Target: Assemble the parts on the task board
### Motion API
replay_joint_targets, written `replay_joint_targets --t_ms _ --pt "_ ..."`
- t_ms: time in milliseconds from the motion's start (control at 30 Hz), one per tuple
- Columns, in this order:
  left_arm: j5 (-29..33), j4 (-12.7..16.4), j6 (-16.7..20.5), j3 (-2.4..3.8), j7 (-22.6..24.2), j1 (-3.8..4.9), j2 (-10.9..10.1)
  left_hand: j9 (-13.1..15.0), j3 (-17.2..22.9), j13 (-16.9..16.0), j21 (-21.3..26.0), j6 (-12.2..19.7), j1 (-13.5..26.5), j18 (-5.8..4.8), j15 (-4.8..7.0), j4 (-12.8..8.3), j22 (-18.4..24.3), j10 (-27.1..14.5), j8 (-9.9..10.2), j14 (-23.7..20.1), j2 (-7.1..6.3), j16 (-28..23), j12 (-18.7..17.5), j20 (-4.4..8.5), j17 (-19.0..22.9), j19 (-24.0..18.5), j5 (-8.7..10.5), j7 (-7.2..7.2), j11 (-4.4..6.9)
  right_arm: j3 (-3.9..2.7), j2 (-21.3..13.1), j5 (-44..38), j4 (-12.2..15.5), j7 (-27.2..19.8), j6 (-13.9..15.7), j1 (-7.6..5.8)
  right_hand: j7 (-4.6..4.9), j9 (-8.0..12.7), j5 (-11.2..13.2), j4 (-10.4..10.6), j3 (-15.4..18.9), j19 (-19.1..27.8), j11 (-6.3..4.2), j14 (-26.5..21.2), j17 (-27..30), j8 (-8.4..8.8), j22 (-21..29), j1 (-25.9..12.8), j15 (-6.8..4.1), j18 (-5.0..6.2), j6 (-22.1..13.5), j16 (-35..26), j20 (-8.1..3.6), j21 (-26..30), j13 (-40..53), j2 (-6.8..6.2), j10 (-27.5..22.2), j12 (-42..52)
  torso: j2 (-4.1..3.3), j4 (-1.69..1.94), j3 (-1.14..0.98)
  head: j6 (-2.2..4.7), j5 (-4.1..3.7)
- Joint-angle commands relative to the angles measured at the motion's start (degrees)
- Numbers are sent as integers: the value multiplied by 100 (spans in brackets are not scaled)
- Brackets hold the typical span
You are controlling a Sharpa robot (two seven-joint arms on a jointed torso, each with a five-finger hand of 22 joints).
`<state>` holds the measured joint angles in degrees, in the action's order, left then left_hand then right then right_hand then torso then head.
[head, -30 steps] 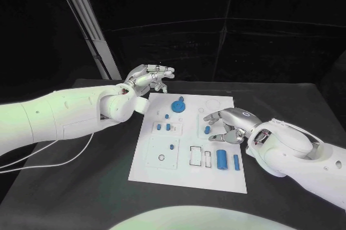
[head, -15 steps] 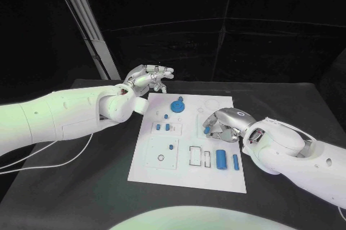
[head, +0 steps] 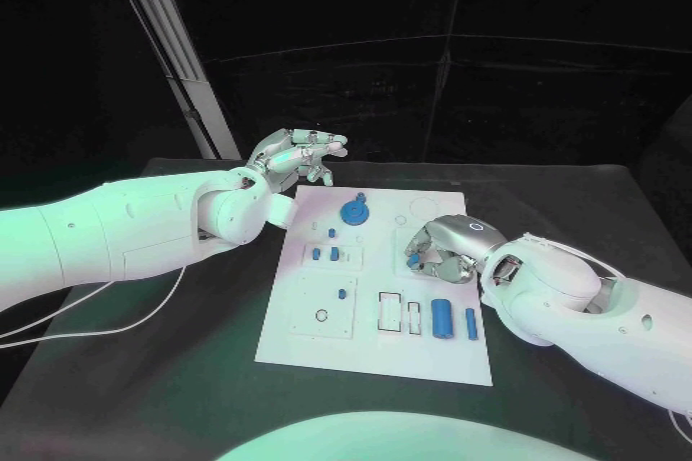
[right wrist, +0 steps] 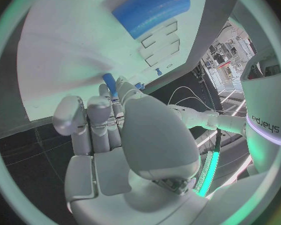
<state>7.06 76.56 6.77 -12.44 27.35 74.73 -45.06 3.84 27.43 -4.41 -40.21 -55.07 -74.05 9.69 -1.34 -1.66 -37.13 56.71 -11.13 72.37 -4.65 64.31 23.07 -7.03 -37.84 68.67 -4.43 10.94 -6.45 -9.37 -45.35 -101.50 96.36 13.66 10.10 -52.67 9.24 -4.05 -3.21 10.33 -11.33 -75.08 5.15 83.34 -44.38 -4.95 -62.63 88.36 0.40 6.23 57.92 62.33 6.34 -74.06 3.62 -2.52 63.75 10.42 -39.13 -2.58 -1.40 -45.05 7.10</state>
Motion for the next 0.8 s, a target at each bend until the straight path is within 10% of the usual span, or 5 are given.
replay_joint_targets --t_ms 33,800 --pt "14 3 -73 5 9 10 -4 6 -30 -5 18 36 -38 79 -19 -1 6 -39 -27 -39 39 34 22 -13 9 41 3 -3 -13 -2 29 -188 -16 108 -92 -8 -20 8 22 -1 -76 -76 -18 28 -64 -16 -65 11 -39 -50 73 66 -13 -64 11 -9 118 -32 -2 1 0 9 -9" --pt "14 1 -73 5 12 10 -26 7 -43 -6 22 37 -32 79 -21 1 9 -42 -34 -51 45 23 35 -14 45 44 4 -3 -14 -2 73 -287 89 183 346 -7 -91 -3 -18 -31 -529 -187 -110 61 -318 -49 -308 -35 -112 -95 388 296 -93 -236 33 -73 511 -104 2 -10 -7 16 -69"
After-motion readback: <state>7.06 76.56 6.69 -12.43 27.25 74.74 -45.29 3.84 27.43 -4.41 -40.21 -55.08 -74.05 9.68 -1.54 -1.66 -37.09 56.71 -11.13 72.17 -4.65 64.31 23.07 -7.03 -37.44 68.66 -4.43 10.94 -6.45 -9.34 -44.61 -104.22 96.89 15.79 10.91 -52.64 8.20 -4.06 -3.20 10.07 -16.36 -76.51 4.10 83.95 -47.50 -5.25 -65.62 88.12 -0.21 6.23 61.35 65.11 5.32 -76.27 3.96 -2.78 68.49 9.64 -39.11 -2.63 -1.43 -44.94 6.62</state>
